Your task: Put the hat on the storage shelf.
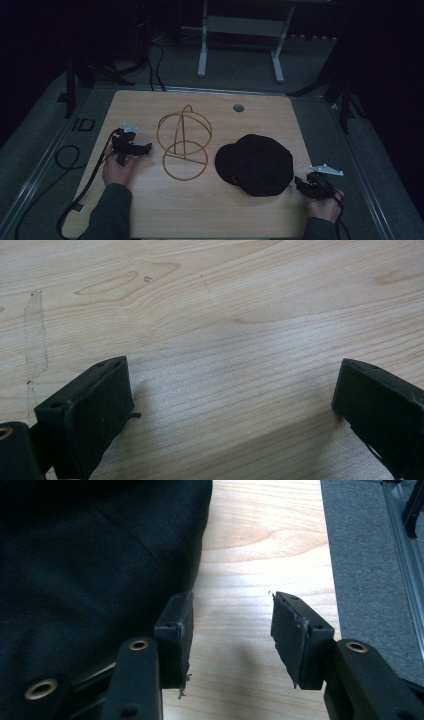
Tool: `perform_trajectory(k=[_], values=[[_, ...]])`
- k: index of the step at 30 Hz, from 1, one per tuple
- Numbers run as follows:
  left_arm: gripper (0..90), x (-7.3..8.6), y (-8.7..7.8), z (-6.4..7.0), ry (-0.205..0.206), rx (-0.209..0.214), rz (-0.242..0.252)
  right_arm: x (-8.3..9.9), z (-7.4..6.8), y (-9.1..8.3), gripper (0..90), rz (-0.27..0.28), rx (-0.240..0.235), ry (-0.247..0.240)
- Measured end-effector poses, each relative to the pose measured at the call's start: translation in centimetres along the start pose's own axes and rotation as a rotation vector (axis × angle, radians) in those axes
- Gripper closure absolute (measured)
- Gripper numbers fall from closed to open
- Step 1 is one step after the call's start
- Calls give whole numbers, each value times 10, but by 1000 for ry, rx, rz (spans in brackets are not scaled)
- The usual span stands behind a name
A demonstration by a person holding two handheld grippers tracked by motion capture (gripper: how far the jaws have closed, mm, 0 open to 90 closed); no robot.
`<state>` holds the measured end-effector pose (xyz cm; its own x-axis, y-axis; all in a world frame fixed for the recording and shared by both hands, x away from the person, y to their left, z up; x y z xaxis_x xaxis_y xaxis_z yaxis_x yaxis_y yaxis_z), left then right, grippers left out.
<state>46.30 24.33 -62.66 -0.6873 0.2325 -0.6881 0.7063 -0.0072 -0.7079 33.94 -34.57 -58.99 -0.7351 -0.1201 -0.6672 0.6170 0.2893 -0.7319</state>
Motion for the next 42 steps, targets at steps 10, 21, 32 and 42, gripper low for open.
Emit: perform_trajectory(k=[10,21,32,42], values=[[24,0,0,0,0,0,0,-10,-6,-11,519,37,-32,-12],[24,0,0,0,0,0,0,-20,-19,-12,510,27,-44,-76],[23,0,0,0,-1,0,1,-33,-29,-14,510,27,-63,-115],[24,0,0,0,-1,0,1,-45,-39,-15,508,14,-80,-160]])
Point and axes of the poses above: each handheld gripper's, and its own axes: y roughly forward along the jaws, x roughly out of its underside, z roughly to its right, the point moved 8 cm from there along y, roughly forward along the jaws, and after that the axes turned 13 degrees about -x, right-handed, at the moved point
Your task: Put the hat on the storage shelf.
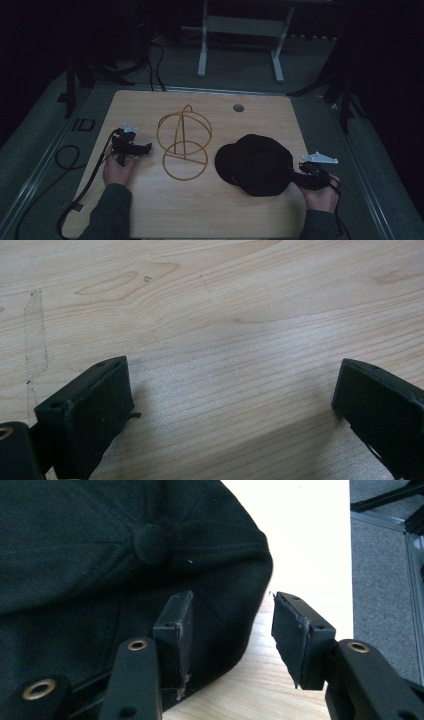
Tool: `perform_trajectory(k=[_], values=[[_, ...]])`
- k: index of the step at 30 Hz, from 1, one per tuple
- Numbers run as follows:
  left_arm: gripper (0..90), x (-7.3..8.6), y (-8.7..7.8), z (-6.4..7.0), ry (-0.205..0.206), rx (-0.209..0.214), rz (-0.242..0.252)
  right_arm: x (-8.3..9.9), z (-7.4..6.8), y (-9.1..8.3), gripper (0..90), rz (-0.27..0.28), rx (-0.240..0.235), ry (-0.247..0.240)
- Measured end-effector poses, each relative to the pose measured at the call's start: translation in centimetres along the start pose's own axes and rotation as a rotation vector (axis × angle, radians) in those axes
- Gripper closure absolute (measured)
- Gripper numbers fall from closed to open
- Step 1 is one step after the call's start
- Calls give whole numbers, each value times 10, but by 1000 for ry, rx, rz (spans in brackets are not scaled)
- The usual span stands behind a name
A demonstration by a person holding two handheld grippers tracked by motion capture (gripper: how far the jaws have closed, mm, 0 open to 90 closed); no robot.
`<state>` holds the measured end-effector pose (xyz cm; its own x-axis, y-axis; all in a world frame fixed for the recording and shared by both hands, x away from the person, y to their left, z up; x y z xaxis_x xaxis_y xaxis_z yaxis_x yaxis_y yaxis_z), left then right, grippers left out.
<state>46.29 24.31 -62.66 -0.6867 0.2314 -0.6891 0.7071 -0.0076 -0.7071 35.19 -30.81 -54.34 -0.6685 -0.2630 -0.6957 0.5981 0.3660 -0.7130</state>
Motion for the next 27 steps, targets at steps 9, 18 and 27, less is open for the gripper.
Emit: perform_trajectory(k=[9,18,27], values=[[24,0,0,0,0,0,0,-10,-9,1,498,-6,-17,-32],[24,0,0,0,0,0,0,-19,-16,1,497,-9,-29,-54],[24,0,0,0,0,0,0,-30,-24,1,495,1,-45,-75]])
Point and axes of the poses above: each handheld gripper's, and its own axes: y roughly forward along the jaws, x roughly out of its underside, z roughly to its right, the point moved 8 cm from there along y, roughly forward along the jaws, and after that the axes turned 13 degrees about -x, right-handed, at the moved point
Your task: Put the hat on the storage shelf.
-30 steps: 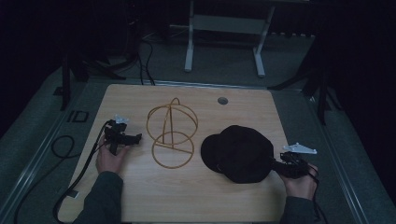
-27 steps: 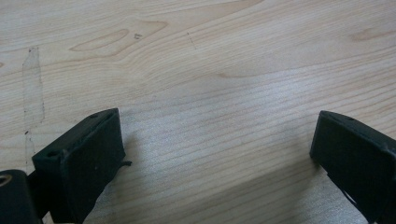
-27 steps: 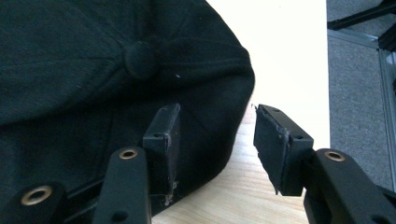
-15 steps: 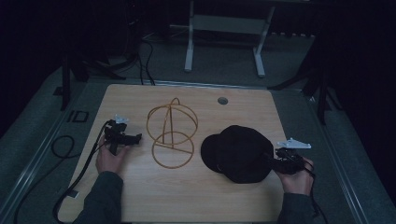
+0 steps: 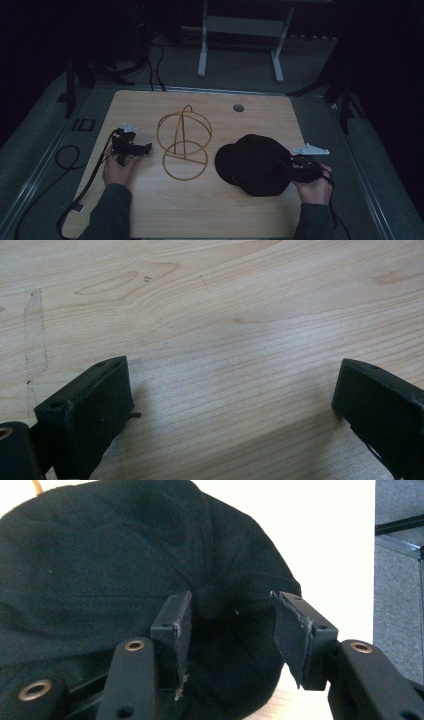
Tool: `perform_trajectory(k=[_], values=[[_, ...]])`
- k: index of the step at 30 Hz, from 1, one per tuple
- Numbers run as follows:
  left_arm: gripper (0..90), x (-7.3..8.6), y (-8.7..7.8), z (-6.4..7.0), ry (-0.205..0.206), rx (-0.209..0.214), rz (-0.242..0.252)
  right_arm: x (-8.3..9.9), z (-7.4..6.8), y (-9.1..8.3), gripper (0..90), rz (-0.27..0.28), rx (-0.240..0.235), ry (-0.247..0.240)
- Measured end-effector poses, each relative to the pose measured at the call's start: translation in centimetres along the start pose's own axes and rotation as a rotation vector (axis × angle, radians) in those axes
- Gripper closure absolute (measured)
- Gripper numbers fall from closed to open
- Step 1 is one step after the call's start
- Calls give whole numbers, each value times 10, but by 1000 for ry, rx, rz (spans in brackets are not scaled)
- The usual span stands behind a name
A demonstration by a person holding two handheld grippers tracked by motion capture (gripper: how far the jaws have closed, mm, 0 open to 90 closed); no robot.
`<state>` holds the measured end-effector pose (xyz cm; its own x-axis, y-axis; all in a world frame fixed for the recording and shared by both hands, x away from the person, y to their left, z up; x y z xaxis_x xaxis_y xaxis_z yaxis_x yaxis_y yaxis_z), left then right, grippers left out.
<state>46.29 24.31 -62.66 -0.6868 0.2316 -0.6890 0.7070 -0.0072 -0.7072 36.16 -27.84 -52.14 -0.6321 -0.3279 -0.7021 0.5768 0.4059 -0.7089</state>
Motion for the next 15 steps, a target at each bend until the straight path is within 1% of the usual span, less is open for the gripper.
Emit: perform_trajectory(k=[12,15], values=[[23,0,0,0,0,0,0,-10,-13,5,483,-1,-29,-29],[24,0,0,0,-1,0,0,-12,-18,8,479,-10,-38,-42]])
Point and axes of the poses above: each handheld gripper's, and its own axes: y roughly forward along the jaws, x roughly out of its underside, z roughly to its right, the point moved 8 cm from there along y, roughly forward along the jaws, and after that the axes turned 13 degrees about -x, right-handed, at the moved point
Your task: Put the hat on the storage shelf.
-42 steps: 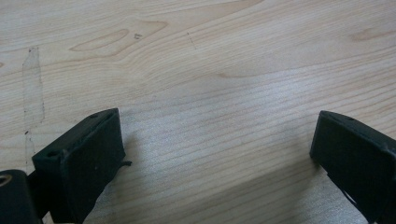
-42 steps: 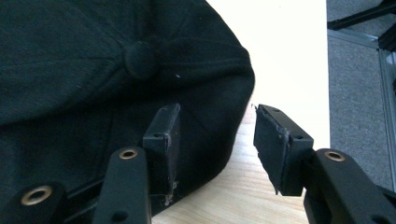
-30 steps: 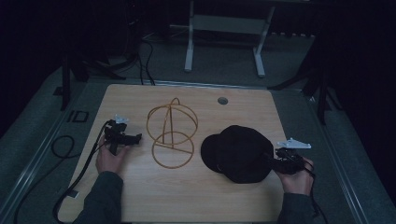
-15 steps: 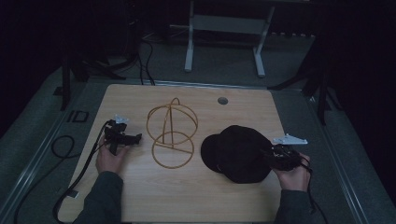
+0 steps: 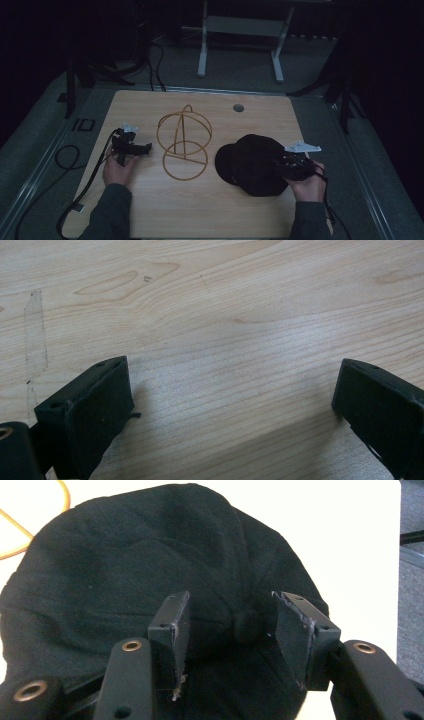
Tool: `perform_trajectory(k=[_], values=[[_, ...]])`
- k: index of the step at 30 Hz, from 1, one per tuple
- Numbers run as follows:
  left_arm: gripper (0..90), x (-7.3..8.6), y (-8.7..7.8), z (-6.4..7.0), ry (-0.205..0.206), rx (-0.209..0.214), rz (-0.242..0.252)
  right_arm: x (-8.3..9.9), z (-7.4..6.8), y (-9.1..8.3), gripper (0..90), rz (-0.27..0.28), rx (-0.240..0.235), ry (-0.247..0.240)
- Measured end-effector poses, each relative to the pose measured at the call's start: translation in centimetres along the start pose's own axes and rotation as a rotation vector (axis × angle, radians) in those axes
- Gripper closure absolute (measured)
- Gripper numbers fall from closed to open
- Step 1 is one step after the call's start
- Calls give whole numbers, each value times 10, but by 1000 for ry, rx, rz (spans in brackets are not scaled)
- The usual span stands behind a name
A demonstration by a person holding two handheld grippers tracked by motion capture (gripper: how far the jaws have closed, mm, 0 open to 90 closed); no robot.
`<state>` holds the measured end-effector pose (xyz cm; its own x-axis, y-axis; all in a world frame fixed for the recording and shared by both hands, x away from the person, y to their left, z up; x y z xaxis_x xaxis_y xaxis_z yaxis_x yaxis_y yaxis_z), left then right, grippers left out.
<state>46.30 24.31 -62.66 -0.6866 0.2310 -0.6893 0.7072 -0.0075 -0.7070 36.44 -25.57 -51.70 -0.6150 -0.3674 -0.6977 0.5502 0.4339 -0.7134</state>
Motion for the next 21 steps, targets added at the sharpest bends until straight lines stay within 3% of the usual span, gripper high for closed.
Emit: perform_trajectory(k=[21], values=[[23,0,0,0,1,0,0,-10,-23,17,465,-30,-25,-58]])
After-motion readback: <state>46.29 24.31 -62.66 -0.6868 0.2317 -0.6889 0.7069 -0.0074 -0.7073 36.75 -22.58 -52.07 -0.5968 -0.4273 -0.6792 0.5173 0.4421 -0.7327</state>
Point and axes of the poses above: each handheld gripper's, and its own axes: y roughly forward along the jaws, x roughly out of its underside, z roughly to its right, the point moved 8 cm from there along y, roughly forward along the jaws, and after that the axes turned 13 degrees about -x, right-handed, at the moved point
